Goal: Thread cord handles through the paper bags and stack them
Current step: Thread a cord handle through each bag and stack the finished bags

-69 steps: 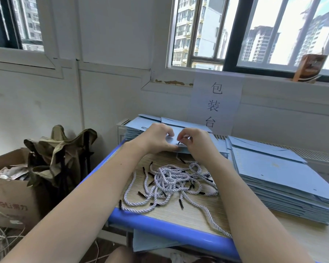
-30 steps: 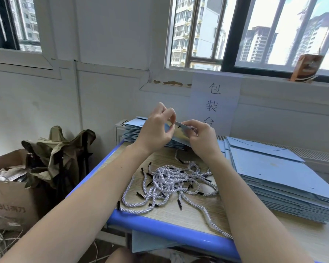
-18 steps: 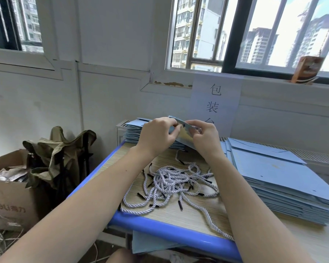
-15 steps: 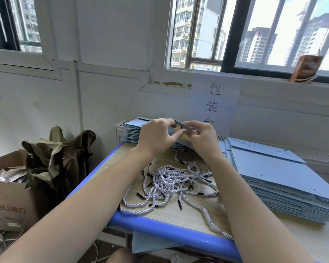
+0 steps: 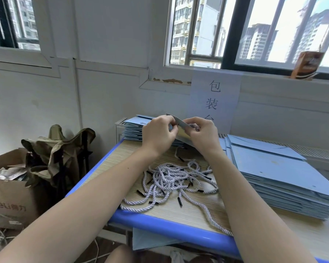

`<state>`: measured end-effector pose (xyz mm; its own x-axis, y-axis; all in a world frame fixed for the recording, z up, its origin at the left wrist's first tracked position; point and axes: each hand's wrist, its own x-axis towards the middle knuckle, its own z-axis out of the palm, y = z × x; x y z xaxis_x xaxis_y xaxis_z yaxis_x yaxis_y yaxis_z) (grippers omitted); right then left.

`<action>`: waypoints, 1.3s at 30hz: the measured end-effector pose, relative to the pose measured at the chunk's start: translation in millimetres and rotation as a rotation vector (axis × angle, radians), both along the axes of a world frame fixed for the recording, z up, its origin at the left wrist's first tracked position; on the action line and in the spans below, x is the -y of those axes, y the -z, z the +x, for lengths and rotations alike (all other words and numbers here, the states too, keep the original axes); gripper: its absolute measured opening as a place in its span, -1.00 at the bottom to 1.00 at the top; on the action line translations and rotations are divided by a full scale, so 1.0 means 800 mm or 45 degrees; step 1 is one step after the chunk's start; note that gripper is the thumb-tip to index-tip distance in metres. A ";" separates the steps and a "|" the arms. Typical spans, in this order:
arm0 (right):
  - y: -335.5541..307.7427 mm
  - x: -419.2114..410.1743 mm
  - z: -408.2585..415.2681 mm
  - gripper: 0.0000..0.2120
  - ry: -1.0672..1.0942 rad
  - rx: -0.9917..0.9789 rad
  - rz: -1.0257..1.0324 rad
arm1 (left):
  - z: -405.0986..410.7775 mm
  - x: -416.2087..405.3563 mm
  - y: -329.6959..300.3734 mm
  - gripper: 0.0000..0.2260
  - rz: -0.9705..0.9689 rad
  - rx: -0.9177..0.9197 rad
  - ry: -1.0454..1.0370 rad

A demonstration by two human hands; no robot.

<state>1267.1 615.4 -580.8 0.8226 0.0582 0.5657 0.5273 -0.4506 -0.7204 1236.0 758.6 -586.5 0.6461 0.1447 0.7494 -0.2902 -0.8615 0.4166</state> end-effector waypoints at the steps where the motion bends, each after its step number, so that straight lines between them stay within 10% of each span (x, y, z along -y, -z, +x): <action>1: 0.000 0.000 0.000 -0.88 0.015 -0.003 -0.003 | 0.000 -0.001 0.000 -0.91 -0.005 -0.014 0.018; 25: 0.000 0.006 -0.002 -0.87 0.032 -0.206 -0.085 | 0.006 -0.019 -0.004 -0.88 -0.405 0.025 0.460; 39: -0.006 0.011 -0.009 -0.64 -0.087 -0.184 -0.004 | 0.013 -0.025 -0.003 -0.96 -0.227 0.050 0.306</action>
<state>1260.3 606.9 -576.1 0.8896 0.1181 0.4412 0.4474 -0.4195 -0.7898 1246.7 778.6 -583.8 0.6489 0.1226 0.7509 -0.4957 -0.6806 0.5395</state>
